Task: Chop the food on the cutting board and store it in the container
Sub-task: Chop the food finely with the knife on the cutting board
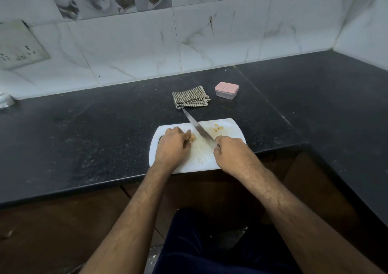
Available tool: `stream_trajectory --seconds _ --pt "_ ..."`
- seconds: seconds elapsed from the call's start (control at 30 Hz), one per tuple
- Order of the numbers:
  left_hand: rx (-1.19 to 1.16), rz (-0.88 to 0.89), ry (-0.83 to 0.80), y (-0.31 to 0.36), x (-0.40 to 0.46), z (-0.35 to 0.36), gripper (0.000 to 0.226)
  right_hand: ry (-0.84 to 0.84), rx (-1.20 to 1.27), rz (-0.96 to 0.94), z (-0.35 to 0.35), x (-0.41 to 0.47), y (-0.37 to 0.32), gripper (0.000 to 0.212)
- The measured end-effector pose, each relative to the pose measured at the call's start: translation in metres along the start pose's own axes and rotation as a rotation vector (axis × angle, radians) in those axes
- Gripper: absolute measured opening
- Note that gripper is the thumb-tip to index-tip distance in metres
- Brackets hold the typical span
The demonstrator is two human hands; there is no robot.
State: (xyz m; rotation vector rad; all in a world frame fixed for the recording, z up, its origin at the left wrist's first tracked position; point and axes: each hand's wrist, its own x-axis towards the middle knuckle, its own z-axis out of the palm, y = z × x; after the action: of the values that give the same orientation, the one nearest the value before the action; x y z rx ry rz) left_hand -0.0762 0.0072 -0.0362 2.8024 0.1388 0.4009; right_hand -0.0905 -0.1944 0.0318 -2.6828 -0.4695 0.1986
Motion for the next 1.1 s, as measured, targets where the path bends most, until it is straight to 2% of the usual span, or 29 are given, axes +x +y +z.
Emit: stream_trajectory --seconds 0.17,0.33,0.47,0.8,1.0,1.1 --pt "0.008 0.008 0.024 0.004 -0.001 0.004 0.033 -0.004 -0.011 -0.010 0.004 -0.006 -0.001 0.015" --pt "-0.161 -0.122 0.018 0.007 -0.001 0.000 0.037 -0.065 -0.022 0.034 0.004 -0.007 -0.005 0.011" --pt "-0.194 -0.168 0.004 0.007 0.002 -0.003 0.035 -0.086 -0.043 0.035 0.003 -0.005 -0.008 0.009" --pt "0.027 -0.124 0.006 0.012 0.001 0.002 0.028 -0.083 -0.102 -0.002 0.006 -0.003 -0.011 0.010" --pt "0.019 -0.166 0.027 0.012 0.002 0.005 0.031 -0.115 -0.123 -0.007 -0.001 -0.006 -0.009 0.008" --pt "0.042 -0.166 0.024 0.011 0.002 0.007 0.034 -0.125 -0.139 -0.018 -0.005 -0.007 -0.010 0.015"
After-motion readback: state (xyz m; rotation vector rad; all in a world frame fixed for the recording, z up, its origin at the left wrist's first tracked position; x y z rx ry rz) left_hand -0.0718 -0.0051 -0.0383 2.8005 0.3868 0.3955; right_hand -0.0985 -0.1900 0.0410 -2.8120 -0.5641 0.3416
